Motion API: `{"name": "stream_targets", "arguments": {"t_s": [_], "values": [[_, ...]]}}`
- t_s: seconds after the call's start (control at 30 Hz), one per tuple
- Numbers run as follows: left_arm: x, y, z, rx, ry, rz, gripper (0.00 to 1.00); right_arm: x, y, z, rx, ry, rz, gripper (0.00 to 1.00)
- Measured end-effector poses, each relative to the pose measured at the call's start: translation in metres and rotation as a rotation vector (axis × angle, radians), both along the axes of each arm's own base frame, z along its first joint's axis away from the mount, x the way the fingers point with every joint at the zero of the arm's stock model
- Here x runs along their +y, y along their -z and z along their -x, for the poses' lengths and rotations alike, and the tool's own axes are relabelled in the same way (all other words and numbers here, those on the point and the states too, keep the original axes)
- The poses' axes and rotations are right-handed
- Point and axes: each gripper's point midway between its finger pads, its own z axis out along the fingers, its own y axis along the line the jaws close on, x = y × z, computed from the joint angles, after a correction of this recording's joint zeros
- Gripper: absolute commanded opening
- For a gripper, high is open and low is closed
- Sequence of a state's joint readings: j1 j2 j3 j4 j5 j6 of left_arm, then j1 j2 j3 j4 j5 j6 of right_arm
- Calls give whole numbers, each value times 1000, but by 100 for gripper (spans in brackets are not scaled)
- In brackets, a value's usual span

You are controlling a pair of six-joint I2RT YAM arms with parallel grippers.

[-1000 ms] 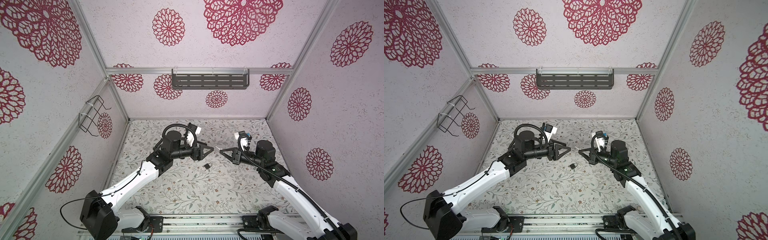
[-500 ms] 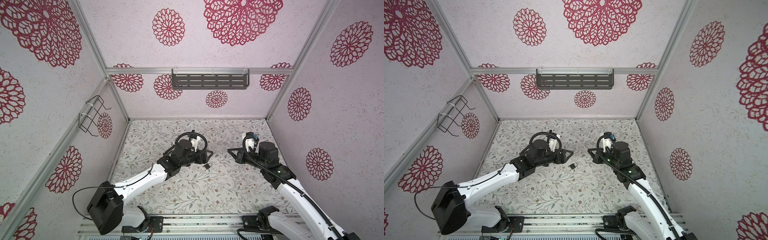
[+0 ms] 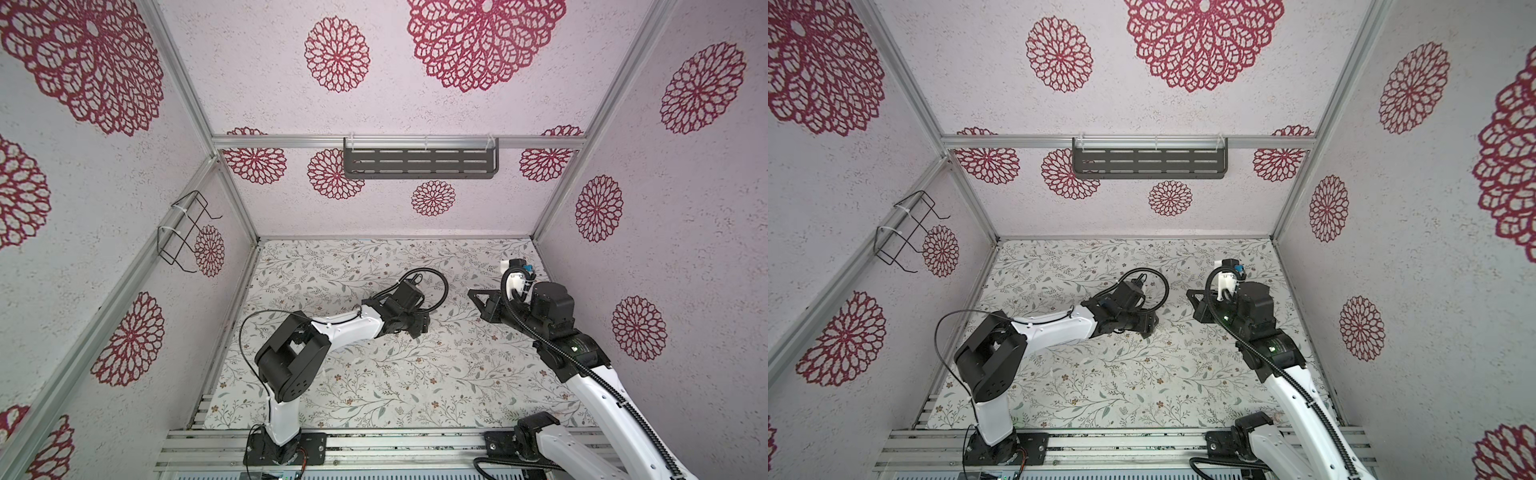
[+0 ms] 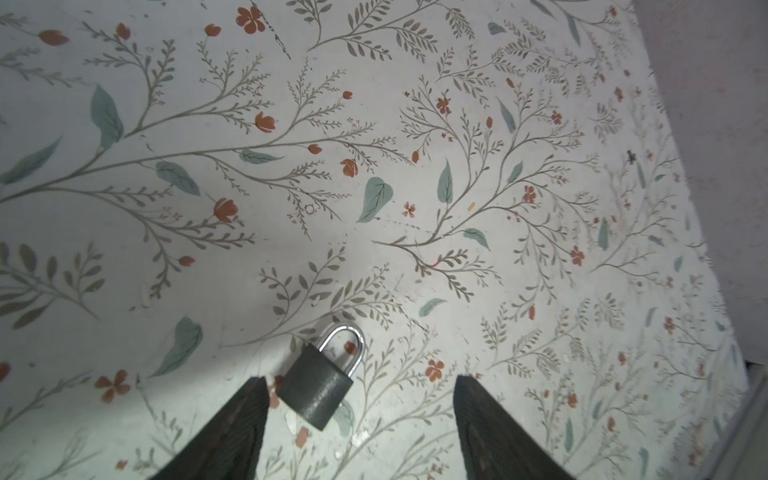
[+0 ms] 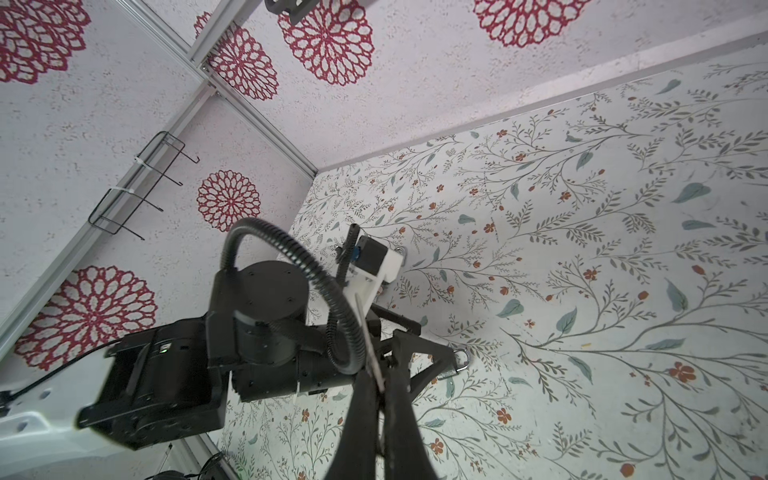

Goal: Unlock with the key
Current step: 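Lower the left gripper onto the small dark padlock while the right holds the key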

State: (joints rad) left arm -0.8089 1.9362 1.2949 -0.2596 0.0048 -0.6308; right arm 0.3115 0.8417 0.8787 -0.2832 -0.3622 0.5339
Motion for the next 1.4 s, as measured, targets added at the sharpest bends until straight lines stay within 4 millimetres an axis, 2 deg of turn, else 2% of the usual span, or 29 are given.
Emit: {"name": "stream_targets", "arguments": {"t_s": [0.13,0.27,0.63,0.97,1.4], "values": [[-12,20,-15,11,26,-70,73,-1,2,0,6,2,2,0],[-7,47,-11,78,31,-147,73,-1,1,0,8,0,0,0],[-3,50,3,125,3,-195,65,1,-4,5,-4,-28,-19,0],[-1,53,32,165,-1,-310,59,5,-12,10,-31,-56,-45,0],[2,55,32,161,-69,-434,58,4,-15,11,-41,-56,-45,0]]}}
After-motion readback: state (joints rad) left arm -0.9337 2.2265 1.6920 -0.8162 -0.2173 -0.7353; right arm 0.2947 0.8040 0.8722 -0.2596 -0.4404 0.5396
